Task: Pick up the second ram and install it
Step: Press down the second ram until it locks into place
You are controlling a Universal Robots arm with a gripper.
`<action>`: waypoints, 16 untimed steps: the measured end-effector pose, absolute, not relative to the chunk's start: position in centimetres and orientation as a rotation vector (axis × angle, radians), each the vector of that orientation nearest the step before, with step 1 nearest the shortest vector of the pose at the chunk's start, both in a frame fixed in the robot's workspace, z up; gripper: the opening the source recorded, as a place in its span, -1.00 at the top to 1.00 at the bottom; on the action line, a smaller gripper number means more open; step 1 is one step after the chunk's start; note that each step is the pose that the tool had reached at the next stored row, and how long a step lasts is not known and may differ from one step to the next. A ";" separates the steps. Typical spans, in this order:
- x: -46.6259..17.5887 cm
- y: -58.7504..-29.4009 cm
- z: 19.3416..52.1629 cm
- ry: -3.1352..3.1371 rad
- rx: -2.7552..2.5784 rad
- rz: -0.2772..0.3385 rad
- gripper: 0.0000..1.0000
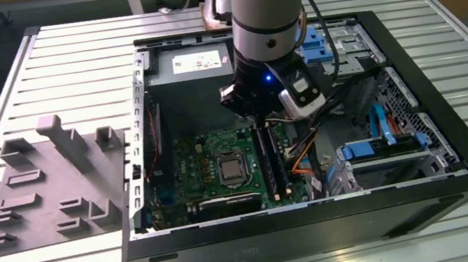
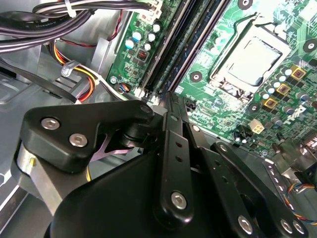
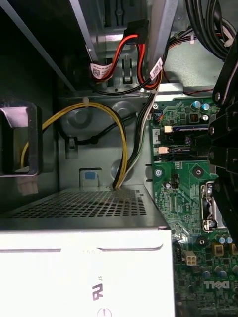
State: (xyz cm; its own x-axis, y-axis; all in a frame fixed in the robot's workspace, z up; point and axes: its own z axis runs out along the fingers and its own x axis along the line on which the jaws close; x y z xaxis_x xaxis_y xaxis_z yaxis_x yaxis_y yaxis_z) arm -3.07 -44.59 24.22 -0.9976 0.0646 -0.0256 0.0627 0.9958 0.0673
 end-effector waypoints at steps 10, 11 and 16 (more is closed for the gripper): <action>-3.1 -44.4 24.2 3.111 0.099 0.104 0.79; -3.1 -44.4 24.2 3.111 0.099 0.103 0.79; -3.1 -44.4 24.0 3.111 0.099 0.104 0.79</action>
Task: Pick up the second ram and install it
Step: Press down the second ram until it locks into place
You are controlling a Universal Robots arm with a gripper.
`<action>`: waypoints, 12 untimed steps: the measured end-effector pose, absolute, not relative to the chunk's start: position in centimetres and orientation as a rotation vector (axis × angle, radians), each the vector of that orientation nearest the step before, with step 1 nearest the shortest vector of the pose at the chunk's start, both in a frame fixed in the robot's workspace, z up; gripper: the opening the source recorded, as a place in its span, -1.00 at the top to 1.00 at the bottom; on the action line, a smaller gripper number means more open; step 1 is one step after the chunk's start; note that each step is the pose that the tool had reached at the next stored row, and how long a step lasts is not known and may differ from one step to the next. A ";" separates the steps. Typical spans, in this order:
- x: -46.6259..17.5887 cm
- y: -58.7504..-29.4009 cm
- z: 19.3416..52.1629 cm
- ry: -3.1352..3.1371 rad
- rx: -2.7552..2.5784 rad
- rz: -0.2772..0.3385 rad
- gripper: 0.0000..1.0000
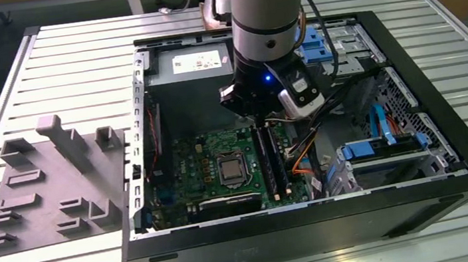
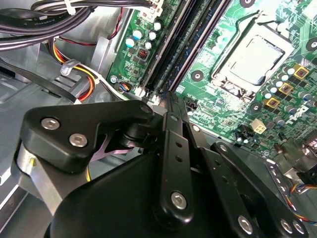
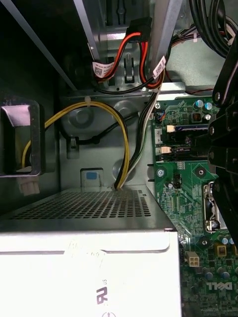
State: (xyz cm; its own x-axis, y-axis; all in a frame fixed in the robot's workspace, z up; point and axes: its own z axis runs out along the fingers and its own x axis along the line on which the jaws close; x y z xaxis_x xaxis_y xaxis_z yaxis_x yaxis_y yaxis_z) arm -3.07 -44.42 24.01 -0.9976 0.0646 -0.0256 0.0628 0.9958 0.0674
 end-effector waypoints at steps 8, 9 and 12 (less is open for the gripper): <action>-3.1 -44.4 23.9 3.110 0.100 0.104 0.79; -3.1 -44.4 23.8 3.110 0.100 0.104 0.79; -3.1 -44.4 23.7 3.110 0.102 0.104 0.79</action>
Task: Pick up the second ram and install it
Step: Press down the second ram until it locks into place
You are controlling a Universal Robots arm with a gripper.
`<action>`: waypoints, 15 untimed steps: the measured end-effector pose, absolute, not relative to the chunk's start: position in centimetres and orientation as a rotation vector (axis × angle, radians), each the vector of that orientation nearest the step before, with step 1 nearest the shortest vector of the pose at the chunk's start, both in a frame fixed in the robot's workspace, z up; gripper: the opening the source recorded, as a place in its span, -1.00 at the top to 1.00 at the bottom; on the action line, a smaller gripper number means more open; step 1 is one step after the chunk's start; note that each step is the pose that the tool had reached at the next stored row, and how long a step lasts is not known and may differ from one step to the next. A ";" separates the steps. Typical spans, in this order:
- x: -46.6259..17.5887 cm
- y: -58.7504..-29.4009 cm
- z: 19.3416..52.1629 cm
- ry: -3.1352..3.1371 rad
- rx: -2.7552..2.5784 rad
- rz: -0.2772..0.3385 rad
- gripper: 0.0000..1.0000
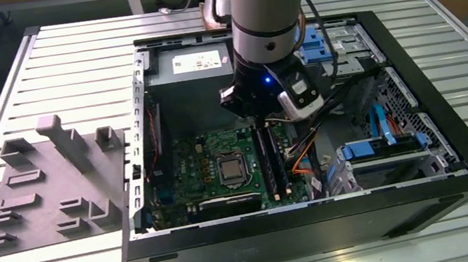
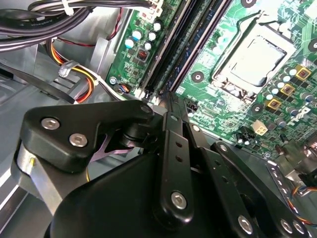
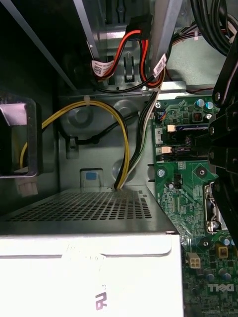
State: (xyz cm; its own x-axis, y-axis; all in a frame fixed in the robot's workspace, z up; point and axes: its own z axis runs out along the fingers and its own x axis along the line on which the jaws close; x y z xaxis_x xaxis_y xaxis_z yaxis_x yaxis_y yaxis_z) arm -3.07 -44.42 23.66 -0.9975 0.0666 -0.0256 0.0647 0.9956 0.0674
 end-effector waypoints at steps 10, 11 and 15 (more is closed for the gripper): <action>-3.1 -44.4 23.3 3.110 0.104 0.104 0.79; -3.1 -44.4 23.3 3.110 0.104 0.104 0.79; -3.1 -44.4 23.2 3.110 0.104 0.104 0.79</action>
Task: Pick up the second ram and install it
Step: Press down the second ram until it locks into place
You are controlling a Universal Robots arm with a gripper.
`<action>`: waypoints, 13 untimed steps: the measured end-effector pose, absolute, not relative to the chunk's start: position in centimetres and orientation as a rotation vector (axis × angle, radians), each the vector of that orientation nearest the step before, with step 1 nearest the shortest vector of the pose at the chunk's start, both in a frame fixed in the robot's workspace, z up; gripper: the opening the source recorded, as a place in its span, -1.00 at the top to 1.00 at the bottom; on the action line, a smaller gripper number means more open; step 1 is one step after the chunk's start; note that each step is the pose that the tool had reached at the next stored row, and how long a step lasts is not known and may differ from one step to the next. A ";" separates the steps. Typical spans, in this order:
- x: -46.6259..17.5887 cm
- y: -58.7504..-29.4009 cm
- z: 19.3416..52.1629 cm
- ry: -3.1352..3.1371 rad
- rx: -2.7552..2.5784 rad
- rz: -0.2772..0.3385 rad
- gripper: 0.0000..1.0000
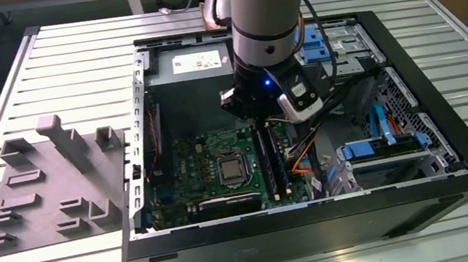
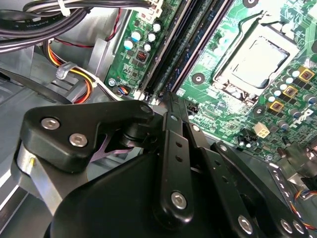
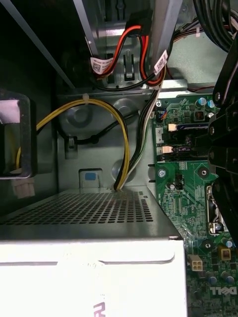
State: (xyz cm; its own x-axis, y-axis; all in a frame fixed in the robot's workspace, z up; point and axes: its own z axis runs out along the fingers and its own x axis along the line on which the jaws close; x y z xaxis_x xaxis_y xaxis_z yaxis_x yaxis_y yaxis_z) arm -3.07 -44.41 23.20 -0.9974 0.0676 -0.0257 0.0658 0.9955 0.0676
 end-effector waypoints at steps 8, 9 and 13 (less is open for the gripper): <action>-3.1 -44.4 23.1 3.110 0.104 0.104 0.79; -3.1 -44.4 23.1 3.110 0.104 0.104 0.79; -3.1 -44.4 22.9 3.110 0.104 0.104 0.79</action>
State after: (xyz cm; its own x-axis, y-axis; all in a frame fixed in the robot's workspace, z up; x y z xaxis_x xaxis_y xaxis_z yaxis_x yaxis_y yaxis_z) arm -3.06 -44.41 22.91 -0.9974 0.0676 -0.0257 0.0658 0.9955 0.0676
